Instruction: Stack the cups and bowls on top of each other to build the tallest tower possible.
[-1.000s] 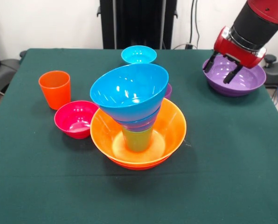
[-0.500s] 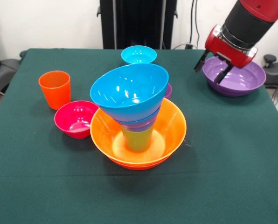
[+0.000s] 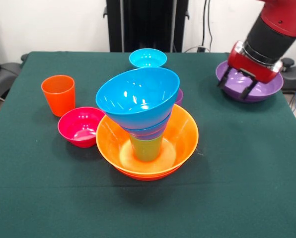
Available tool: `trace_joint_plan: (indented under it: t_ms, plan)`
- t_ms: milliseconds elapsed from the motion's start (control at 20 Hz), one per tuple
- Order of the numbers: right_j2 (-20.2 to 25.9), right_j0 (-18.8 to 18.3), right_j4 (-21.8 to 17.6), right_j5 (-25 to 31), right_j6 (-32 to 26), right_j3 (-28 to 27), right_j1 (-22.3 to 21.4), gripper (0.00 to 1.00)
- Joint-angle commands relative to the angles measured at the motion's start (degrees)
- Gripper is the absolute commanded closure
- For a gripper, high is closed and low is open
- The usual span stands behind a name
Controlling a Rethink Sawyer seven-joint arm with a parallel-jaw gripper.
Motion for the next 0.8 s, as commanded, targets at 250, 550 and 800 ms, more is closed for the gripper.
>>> trace_joint_plan:
  t_ms: [250, 550, 800]
  plan:
    - [14.12, -2.24, 5.67, -6.48, 3.02, 8.38, 0.88, 0.0]
    - [15.49, -1.58, 6.68, -4.03, 3.27, 7.49, 0.0, 0.0]
    - [12.82, 1.41, 5.69, -5.29, 6.44, 5.89, 1.59, 0.0]
